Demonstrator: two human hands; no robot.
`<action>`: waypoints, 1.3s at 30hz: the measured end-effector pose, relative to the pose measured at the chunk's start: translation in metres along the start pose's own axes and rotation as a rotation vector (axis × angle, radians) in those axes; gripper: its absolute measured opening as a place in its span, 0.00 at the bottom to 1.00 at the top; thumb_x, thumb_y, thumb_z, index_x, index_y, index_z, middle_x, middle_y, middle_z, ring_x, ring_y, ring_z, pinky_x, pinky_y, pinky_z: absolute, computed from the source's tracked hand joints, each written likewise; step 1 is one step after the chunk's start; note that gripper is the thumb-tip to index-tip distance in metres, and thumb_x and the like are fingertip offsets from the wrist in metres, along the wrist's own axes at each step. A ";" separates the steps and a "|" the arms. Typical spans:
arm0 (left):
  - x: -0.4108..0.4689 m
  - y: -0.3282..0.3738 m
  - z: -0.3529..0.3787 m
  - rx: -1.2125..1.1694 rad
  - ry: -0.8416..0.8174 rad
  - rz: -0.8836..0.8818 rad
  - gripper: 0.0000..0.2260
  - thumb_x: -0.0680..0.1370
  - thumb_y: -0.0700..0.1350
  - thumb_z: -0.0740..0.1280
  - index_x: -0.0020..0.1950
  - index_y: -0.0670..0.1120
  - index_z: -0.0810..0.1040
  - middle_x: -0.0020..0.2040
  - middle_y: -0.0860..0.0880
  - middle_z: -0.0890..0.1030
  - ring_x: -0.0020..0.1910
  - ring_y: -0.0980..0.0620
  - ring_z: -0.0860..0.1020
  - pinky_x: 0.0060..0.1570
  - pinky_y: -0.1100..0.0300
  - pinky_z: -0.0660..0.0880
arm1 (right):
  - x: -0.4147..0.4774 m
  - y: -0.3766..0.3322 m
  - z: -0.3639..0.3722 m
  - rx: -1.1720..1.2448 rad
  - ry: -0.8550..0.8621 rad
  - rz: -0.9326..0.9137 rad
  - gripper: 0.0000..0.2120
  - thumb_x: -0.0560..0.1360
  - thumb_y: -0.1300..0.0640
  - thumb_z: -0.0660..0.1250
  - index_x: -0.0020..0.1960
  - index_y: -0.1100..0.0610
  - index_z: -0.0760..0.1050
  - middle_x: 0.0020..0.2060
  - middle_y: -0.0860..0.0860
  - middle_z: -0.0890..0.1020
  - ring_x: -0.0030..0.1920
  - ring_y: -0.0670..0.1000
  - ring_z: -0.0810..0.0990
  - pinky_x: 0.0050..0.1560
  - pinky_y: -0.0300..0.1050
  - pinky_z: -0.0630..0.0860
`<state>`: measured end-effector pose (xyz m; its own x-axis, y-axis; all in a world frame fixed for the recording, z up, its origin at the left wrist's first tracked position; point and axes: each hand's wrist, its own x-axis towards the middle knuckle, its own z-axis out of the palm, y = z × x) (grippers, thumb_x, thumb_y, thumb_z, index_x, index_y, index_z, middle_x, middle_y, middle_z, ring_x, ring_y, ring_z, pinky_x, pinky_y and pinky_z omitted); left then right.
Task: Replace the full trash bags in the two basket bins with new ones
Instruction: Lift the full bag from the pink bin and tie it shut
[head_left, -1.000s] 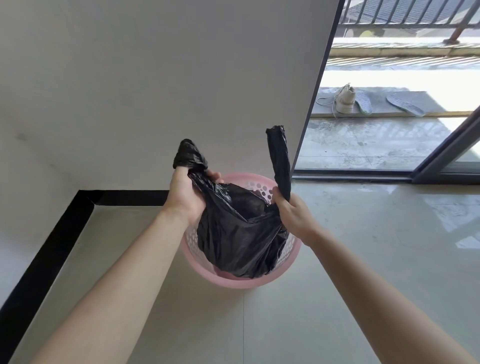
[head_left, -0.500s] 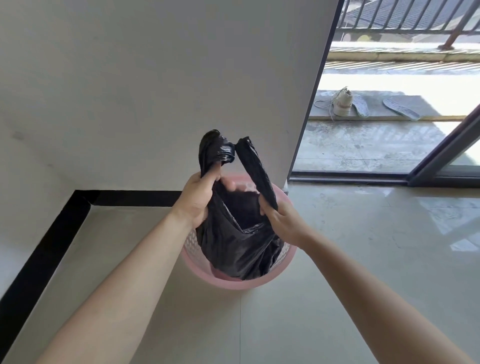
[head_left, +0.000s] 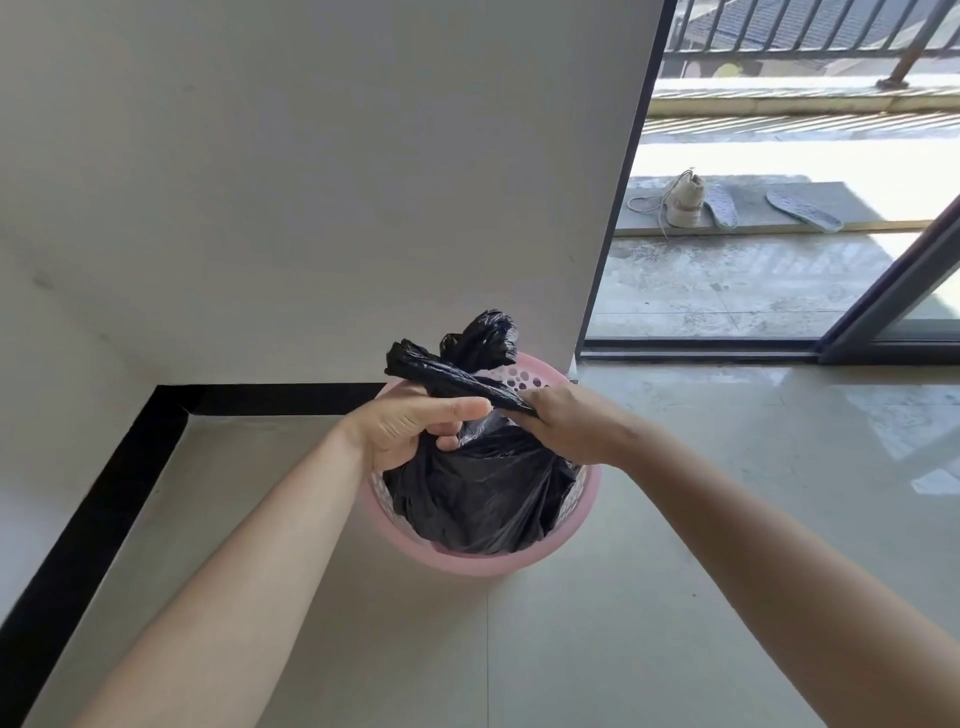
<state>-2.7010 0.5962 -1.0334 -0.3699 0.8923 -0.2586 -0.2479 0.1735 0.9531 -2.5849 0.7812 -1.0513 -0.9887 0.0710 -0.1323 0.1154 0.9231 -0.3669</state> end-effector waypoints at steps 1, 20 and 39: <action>0.000 -0.001 0.001 -0.020 -0.006 -0.021 0.06 0.73 0.46 0.74 0.36 0.50 0.82 0.29 0.55 0.66 0.30 0.54 0.56 0.30 0.61 0.58 | 0.002 -0.004 -0.002 -0.065 -0.014 -0.024 0.19 0.84 0.47 0.54 0.46 0.60 0.73 0.36 0.51 0.75 0.34 0.51 0.72 0.38 0.41 0.65; 0.000 0.002 0.020 0.096 0.068 -0.020 0.23 0.82 0.52 0.61 0.30 0.44 0.76 0.24 0.48 0.63 0.24 0.51 0.61 0.32 0.58 0.64 | -0.007 -0.003 -0.039 1.040 -0.035 0.350 0.32 0.69 0.28 0.64 0.55 0.54 0.80 0.32 0.51 0.80 0.30 0.47 0.72 0.33 0.41 0.66; 0.008 -0.019 -0.007 -0.490 0.345 0.070 0.08 0.75 0.45 0.69 0.49 0.41 0.81 0.35 0.47 0.77 0.31 0.56 0.75 0.29 0.67 0.72 | -0.026 0.012 -0.002 1.221 -0.117 0.156 0.08 0.73 0.73 0.70 0.45 0.62 0.84 0.44 0.58 0.86 0.44 0.51 0.85 0.50 0.41 0.82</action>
<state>-2.7057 0.5970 -1.0552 -0.6490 0.6939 -0.3120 -0.5661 -0.1665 0.8074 -2.5583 0.7915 -1.0505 -0.9488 0.0564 -0.3107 0.3078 -0.0542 -0.9499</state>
